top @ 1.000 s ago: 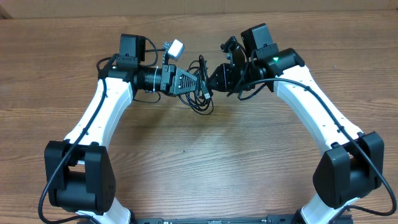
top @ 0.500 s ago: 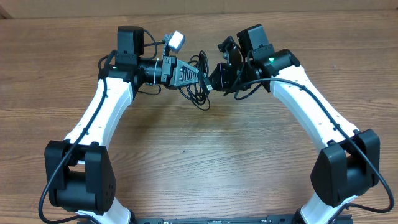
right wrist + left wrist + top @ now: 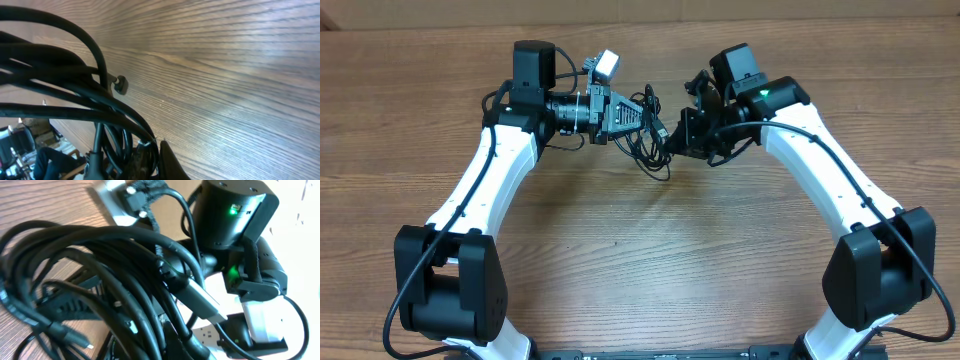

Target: Untangle cables

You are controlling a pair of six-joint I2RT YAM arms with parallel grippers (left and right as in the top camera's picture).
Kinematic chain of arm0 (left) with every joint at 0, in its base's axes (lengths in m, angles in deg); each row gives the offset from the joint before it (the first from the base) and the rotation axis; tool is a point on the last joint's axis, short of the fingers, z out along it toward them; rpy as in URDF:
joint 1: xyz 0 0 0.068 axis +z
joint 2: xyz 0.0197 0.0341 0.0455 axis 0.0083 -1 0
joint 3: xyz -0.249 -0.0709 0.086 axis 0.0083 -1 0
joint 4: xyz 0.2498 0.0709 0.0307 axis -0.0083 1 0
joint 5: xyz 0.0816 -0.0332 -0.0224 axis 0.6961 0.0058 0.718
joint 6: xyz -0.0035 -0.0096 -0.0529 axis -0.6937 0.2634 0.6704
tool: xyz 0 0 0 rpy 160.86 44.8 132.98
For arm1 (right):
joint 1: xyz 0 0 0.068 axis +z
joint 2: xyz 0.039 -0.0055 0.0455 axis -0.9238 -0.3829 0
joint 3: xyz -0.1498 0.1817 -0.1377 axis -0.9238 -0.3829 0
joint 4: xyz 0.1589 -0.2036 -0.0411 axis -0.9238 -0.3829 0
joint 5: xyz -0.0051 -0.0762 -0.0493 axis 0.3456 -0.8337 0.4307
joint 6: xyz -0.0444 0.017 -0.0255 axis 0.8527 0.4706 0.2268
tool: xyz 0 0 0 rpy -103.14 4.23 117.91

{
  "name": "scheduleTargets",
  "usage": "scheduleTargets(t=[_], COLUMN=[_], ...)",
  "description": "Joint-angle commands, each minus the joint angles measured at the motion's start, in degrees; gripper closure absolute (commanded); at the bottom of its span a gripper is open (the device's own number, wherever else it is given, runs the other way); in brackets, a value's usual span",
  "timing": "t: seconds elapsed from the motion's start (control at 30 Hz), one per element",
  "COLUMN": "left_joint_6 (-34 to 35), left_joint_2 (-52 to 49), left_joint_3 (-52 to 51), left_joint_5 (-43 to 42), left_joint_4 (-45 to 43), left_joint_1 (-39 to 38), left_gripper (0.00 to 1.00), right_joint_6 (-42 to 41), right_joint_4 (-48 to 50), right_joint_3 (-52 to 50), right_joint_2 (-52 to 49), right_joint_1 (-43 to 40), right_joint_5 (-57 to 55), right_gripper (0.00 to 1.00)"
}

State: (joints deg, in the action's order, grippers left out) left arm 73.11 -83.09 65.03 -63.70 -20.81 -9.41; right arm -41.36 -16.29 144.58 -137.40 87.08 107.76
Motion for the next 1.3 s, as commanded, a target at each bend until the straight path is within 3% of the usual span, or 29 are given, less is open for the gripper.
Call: scheduleTargets(t=[0.0, 0.2, 0.4, 0.5, 0.6, 0.73, 0.8, 0.97, 1.03, 1.27], left_joint_6=[1.84, 0.26, -9.57, -13.79, -18.56, -25.83, -28.81, -29.92, -29.35, -27.98], left_joint_2=[2.34, 2.32, 2.32, 2.32, 2.32, 2.32, 2.32, 2.32, 2.32, 2.32], left_joint_3=[1.49, 1.46, 1.42, 1.42, 1.40, 1.40, 1.40, 1.40, 1.40, 1.42], left_joint_5=[4.44, 10.16, 12.07, 19.08, 24.17, 29.24, 35.67, 45.62, 45.92, 46.66], left_joint_4=[-0.42, 5.05, 14.82, 24.13, 29.75, 34.80, 38.38, 41.11, 40.65, 38.71], left_joint_1=[0.42, -0.04, -1.55, -2.12, -2.58, -2.93, -3.21, -2.23, -0.70, 2.27], left_gripper=[0.96, 0.96, 0.96, 0.95, 0.83, 0.47, 0.34, 0.19, 0.03, 0.00], right_joint_6=[3.30, 9.44, 11.04, 12.52, 12.52, 12.48, 12.04, 7.06, 5.09, -5.95], right_joint_4=[-3.54, -9.14, -10.49, -11.37, -11.69, -11.93, -12.13, -12.26, -12.31, -12.22], right_joint_3=[0.11, 0.13, 0.15, 0.15, 0.15, 0.15, 0.15, 0.15, 0.20, 3.48], right_joint_2=[-0.79, 0.85, 5.07, 7.45, 9.33, 9.94, 9.97, 9.97, 10.08, 10.16], right_joint_1=[-2.51, -4.35, -4.35, -4.35, -4.35, -4.17, -4.17, -3.76, -3.10, 3.34], right_joint_5=[-0.44, 3.65, 7.87, 11.19, 14.05, 15.34, 14.67, 4.31, 0.79, -14.95], right_gripper=[0.96, 0.96, 0.96, 0.96, 0.96, 0.96, 0.96, 0.96, 0.96, 0.96])
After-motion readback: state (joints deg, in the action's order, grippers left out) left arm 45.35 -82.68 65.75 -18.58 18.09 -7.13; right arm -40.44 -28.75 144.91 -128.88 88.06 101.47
